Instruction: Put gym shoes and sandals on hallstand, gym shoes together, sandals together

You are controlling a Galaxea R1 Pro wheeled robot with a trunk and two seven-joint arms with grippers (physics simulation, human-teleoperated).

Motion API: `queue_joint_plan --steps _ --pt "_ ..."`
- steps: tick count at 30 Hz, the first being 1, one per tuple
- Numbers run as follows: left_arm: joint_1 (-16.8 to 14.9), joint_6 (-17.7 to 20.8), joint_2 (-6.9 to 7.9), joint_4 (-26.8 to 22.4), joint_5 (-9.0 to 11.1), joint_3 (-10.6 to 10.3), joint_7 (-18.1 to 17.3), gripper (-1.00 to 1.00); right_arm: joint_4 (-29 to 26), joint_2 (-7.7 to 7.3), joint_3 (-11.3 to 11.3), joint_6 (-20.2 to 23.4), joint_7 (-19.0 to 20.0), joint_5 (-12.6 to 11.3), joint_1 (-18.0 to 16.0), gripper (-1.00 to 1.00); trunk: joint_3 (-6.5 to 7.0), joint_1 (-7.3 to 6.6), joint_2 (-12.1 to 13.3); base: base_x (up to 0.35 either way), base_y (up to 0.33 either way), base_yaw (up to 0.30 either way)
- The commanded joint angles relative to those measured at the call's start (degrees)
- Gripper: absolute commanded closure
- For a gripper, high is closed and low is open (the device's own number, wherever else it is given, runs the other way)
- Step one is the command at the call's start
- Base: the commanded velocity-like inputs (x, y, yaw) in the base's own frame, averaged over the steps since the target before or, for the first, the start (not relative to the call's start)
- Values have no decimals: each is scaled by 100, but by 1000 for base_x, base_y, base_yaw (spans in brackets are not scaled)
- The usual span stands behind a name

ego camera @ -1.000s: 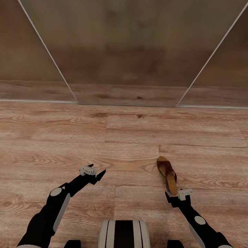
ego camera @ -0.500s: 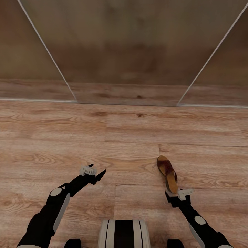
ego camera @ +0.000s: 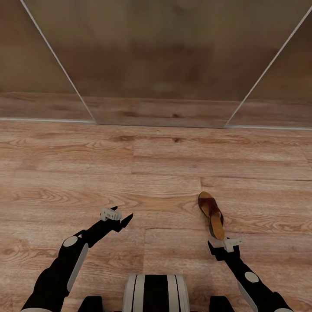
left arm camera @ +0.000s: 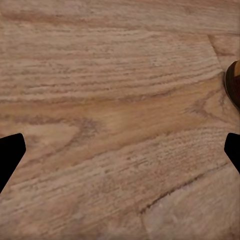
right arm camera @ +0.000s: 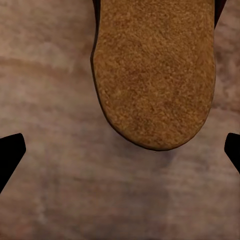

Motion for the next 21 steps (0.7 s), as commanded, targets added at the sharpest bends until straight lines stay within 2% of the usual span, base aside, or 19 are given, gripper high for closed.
queue_joint_plan --steps 1,21 --pt "-1 52 -1 -5 31 9 -30 -100 5 -5 24 -19 15 -48 -3 -100 -3 -1 -1 0 0 0" --pt "-1 52 -1 -5 31 9 -17 -100 5 -13 22 -19 16 -53 -3 -100 -3 -1 -1 0 0 0"
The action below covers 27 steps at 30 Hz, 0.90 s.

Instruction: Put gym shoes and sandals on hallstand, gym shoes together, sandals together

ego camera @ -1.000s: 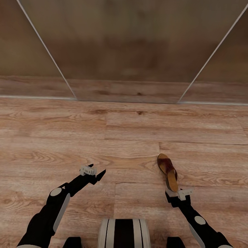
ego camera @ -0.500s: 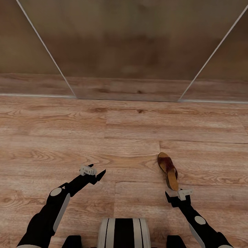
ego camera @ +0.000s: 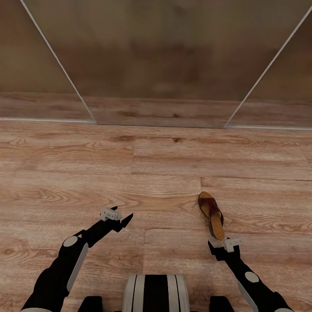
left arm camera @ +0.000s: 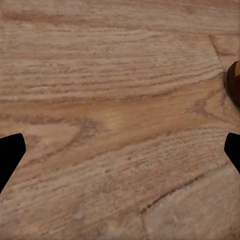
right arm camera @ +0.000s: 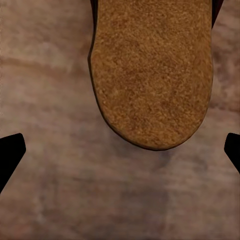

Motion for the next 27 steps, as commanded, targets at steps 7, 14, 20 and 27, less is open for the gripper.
queue_joint_plan --steps 7,14,20,27 --pt "-1 52 -1 1 31 9 -30 -100 5 -5 27 -19 15 -48 -3 -100 -3 -1 -1 11 0 0" --pt "-1 45 -1 3 31 9 -26 -100 5 -6 27 -19 15 -48 -3 -100 -3 -1 -1 83 0 0" --pt "-1 43 -1 6 31 9 -25 -100 3 -6 25 -19 15 -49 -3 -100 -3 -1 -1 12 0 0" --pt "-1 46 -1 11 31 7 -23 -100 5 -6 27 -19 15 -48 -3 -100 -3 -1 -1 8 0 0"
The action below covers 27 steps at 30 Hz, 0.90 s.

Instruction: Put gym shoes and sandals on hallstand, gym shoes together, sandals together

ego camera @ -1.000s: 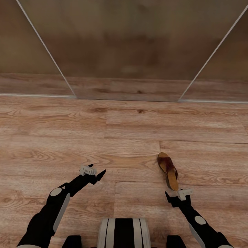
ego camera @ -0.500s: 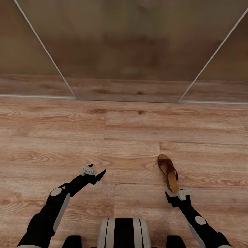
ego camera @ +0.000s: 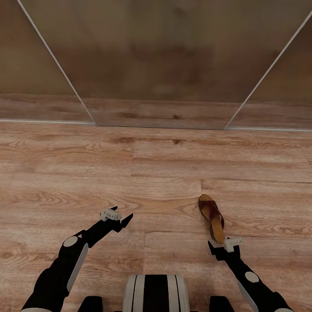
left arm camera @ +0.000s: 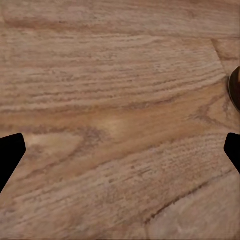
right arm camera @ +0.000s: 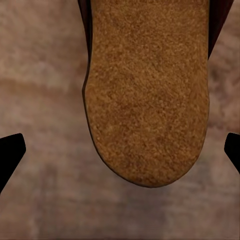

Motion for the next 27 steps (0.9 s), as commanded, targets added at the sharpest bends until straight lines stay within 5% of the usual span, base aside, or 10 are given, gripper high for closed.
queue_joint_plan --steps 1,18,27 --pt "-2 53 -1 -1 32 7 -28 -100 5 -5 25 -19 15 -48 -3 -100 -3 0 -1 59 0 0" --pt "-2 23 -1 21 32 10 -31 -100 -64 -5 25 -28 8 -47 -3 -100 -3 0 -1 46 0 0" --pt "-2 22 -1 19 32 10 -32 -100 -169 -5 29 -28 6 -40 -3 -100 -114 12 -8 0 0 0"
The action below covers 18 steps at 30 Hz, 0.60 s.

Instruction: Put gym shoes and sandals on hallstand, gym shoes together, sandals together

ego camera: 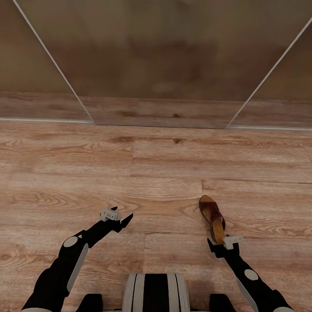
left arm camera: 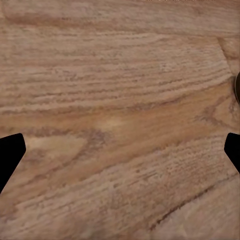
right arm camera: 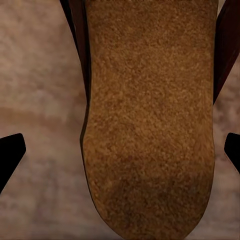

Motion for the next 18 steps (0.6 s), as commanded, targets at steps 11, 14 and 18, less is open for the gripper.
queue_joint_plan --steps 11,14,18 --pt "-1 53 -2 -2 31 9 -46 -100 4 -6 24 -19 13 -47 -3 -100 -3 -1 -1 0 0 0" --pt "-1 53 -2 -2 31 9 -47 -100 4 -6 24 -19 13 -47 -3 -100 -3 -1 -1 0 0 0" --pt "-1 53 -2 -2 31 9 -47 -100 4 -6 25 -19 13 -47 -3 -100 -3 -1 -1 0 0 0"
